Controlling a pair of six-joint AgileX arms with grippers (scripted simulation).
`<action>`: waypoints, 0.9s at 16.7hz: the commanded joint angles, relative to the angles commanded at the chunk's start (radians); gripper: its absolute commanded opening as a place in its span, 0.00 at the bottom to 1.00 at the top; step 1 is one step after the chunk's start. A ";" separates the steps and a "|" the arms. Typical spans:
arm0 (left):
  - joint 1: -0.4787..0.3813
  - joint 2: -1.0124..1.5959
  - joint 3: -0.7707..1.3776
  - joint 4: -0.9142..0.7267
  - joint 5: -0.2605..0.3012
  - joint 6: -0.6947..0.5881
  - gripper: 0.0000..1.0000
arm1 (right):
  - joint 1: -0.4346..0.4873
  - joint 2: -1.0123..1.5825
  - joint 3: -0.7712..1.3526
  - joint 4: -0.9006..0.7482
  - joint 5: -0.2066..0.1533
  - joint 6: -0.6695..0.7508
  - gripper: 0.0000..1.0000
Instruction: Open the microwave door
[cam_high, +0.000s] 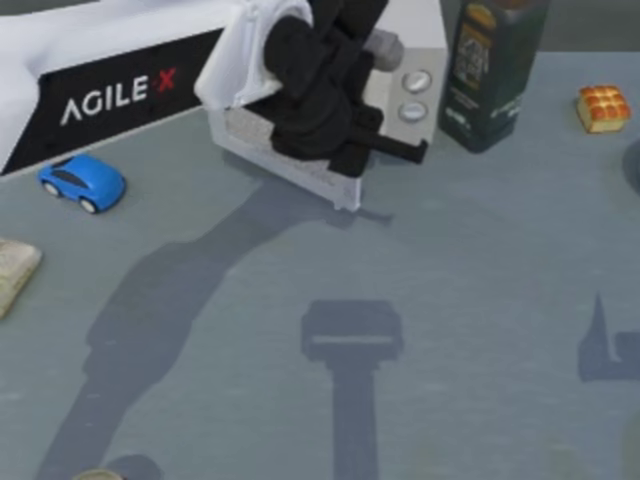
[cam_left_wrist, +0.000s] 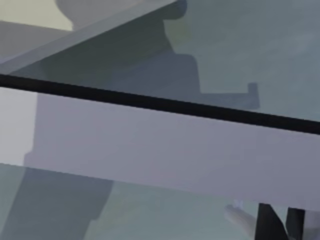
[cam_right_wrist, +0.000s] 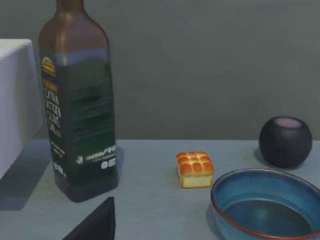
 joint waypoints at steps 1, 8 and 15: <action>0.007 -0.016 -0.023 0.009 0.012 0.023 0.00 | 0.000 0.000 0.000 0.000 0.000 0.000 1.00; 0.021 -0.050 -0.073 0.028 0.038 0.074 0.00 | 0.000 0.000 0.000 0.000 0.000 0.000 1.00; 0.021 -0.050 -0.073 0.028 0.038 0.074 0.00 | 0.000 0.000 0.000 0.000 0.000 0.000 1.00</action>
